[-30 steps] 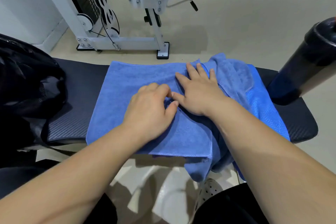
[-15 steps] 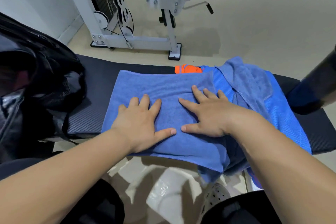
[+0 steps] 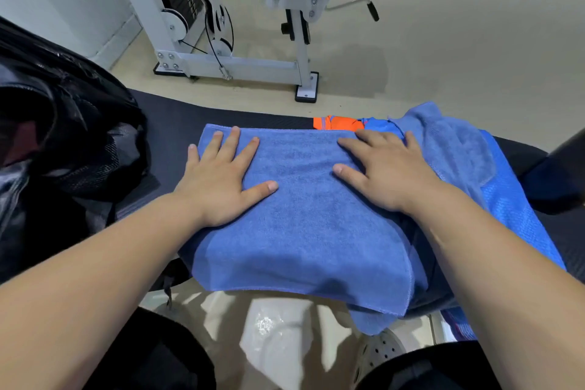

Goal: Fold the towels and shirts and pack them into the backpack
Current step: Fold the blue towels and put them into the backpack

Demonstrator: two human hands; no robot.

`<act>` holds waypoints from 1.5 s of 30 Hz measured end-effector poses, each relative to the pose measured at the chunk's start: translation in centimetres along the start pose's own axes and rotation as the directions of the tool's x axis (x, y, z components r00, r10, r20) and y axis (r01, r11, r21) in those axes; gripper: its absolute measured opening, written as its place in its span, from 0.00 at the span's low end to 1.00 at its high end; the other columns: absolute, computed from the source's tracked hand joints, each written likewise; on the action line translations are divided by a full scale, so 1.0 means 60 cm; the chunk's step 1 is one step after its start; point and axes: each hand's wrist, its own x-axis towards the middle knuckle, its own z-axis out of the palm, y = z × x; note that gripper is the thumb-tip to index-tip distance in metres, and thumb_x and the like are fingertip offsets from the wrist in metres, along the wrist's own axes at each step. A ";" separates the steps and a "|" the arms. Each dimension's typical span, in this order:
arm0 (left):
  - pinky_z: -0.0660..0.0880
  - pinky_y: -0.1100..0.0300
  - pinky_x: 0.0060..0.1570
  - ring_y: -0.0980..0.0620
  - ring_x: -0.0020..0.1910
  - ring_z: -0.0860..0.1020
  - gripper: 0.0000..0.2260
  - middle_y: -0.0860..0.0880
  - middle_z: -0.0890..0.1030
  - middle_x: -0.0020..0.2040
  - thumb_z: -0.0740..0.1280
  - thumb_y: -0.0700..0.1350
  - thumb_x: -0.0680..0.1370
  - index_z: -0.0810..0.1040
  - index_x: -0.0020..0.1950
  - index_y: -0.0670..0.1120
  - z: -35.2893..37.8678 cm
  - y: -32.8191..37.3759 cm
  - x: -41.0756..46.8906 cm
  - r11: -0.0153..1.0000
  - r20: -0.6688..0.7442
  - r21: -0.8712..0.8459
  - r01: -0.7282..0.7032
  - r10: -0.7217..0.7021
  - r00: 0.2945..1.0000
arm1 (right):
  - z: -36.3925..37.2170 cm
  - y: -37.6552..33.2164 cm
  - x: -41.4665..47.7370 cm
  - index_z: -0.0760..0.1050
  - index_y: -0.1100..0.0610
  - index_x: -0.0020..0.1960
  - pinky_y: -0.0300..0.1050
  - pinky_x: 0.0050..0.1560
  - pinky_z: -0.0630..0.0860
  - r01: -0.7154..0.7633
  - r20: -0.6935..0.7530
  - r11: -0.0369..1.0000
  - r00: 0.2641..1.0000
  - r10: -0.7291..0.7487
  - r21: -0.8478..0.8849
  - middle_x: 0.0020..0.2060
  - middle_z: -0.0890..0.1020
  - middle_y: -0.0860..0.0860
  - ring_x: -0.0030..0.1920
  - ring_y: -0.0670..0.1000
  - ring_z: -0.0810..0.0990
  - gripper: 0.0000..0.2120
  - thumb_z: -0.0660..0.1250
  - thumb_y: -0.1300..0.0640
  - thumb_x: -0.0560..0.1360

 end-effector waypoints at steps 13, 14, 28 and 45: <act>0.73 0.47 0.59 0.41 0.61 0.73 0.16 0.46 0.75 0.60 0.64 0.52 0.79 0.75 0.67 0.52 -0.088 -0.048 0.103 0.999 -0.077 0.045 0.005 -0.002 0.997 | -0.019 0.013 0.093 0.79 0.48 0.56 0.51 0.50 0.62 -0.122 -0.248 0.992 0.962 0.112 -0.026 0.51 0.81 0.50 0.56 0.58 0.71 0.10 0.63 0.55 0.76; 0.73 0.50 0.56 0.42 0.59 0.74 0.15 0.47 0.75 0.57 0.65 0.53 0.79 0.76 0.64 0.51 -0.093 -0.050 0.107 0.998 -0.063 0.057 0.003 0.000 0.998 | -0.023 0.015 0.094 0.79 0.48 0.57 0.52 0.51 0.64 -0.133 -0.224 0.991 0.966 0.129 0.000 0.51 0.81 0.50 0.57 0.58 0.72 0.10 0.64 0.53 0.76; 0.71 0.57 0.41 0.48 0.46 0.77 0.14 0.52 0.78 0.45 0.75 0.48 0.73 0.76 0.55 0.52 -0.117 -0.064 0.098 0.930 0.068 -0.308 0.202 -0.190 0.979 | -0.044 0.013 0.080 0.78 0.51 0.40 0.48 0.45 0.78 -0.266 -0.078 0.893 0.947 0.313 0.364 0.39 0.82 0.48 0.45 0.54 0.79 0.05 0.67 0.60 0.70; 0.79 0.57 0.23 0.51 0.24 0.82 0.10 0.45 0.74 0.41 0.67 0.33 0.79 0.69 0.48 0.45 -0.139 -0.054 0.079 0.090 0.233 -0.951 0.296 -0.422 0.876 | -0.092 0.028 0.041 0.73 0.58 0.47 0.48 0.35 0.85 -0.209 0.163 0.084 0.911 0.378 0.974 0.41 0.77 0.56 0.37 0.57 0.86 0.06 0.64 0.68 0.79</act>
